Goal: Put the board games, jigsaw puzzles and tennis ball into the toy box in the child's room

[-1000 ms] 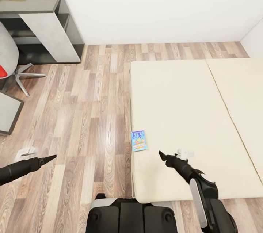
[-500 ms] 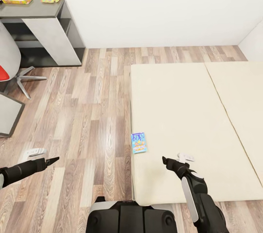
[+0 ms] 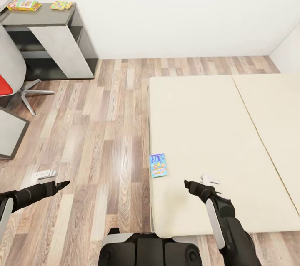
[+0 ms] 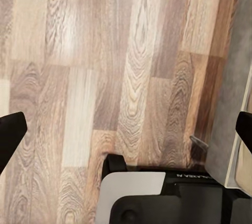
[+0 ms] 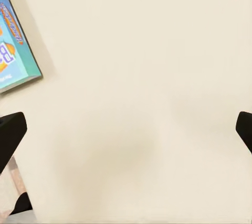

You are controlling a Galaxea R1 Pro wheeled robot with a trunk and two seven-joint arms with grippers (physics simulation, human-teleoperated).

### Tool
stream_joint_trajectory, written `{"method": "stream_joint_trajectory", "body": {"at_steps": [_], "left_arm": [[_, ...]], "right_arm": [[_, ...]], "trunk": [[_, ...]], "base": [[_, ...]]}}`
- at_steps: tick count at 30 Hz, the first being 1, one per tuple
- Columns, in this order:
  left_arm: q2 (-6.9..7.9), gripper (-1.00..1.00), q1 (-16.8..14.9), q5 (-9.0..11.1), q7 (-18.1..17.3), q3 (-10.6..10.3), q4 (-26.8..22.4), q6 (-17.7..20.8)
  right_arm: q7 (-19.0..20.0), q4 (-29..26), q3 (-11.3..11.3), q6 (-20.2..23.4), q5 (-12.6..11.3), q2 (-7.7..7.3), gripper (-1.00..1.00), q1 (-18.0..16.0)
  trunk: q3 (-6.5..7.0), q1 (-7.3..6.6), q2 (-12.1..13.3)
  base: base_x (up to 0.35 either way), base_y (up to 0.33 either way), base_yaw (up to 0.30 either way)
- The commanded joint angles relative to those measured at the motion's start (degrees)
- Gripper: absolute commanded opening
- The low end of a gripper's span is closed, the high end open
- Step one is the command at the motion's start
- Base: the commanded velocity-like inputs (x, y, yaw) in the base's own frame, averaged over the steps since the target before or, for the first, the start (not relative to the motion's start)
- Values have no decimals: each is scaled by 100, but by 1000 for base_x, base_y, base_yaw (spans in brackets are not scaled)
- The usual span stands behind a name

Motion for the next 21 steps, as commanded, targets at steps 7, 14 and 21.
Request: {"method": "stream_joint_trajectory", "body": {"at_steps": [7,14,21], "left_arm": [[-6,100,-4,13,-4,3,-3,42],[-34,100,-4,17,-4,-2,-3,46],[-82,100,-4,12,-3,-5,-3,42]], "right_arm": [[-50,-11,-4,1072,-77,51,100,-271],[-63,20,-4,1430,-41,118,100,-365],[-76,133,-4,1441,-29,123,100,-380]], "trunk": [[59,4,-9],[125,4,-9],[191,4,-9]], "base": [[0,0,0],[0,0,0],[0,0,0]]}}
